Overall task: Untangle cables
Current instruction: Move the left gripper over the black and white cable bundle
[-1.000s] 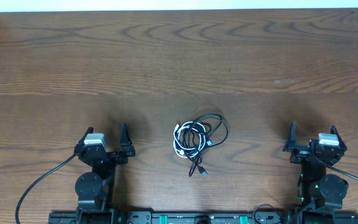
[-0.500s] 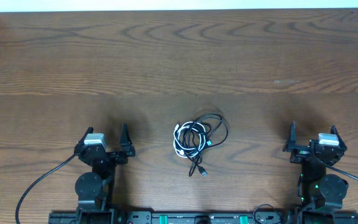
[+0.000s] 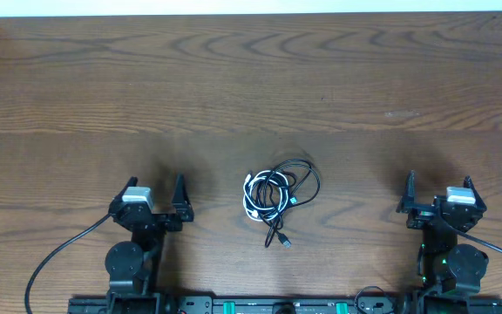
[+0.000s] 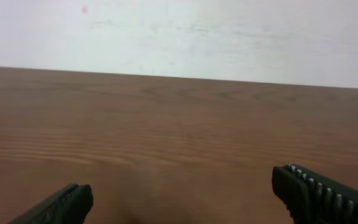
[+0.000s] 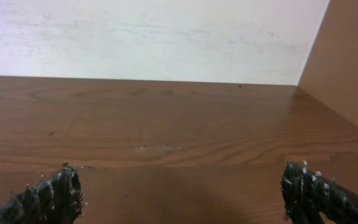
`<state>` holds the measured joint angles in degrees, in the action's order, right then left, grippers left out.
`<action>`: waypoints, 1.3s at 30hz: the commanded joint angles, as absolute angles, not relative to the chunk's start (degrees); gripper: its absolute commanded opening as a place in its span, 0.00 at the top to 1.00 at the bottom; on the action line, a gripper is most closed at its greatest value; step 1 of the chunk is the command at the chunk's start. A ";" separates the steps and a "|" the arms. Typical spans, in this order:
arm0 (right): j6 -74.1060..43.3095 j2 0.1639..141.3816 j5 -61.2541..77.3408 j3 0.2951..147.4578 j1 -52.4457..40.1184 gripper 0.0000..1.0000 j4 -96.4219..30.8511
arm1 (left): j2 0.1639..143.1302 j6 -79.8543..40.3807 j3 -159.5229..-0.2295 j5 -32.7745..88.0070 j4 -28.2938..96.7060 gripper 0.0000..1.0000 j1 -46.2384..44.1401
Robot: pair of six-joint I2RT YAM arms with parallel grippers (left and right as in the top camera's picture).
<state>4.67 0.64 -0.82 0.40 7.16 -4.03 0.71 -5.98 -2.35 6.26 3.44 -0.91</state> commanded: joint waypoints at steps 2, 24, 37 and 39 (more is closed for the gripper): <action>5.19 0.32 -0.47 0.30 6.76 0.01 -4.21 | 2.42 -9.13 -5.93 10.13 4.01 0.02 -0.95; 5.19 0.32 -0.47 0.30 6.76 0.01 -4.21 | 27.09 -12.36 -35.38 32.75 31.22 0.02 -0.99; 5.21 0.32 -0.47 0.30 6.76 0.01 -4.21 | 36.47 -14.35 -36.51 49.93 24.32 0.02 -0.99; 5.19 0.32 -0.47 0.30 6.76 0.01 -4.21 | 38.30 -16.88 -36.51 49.93 24.34 0.02 -0.99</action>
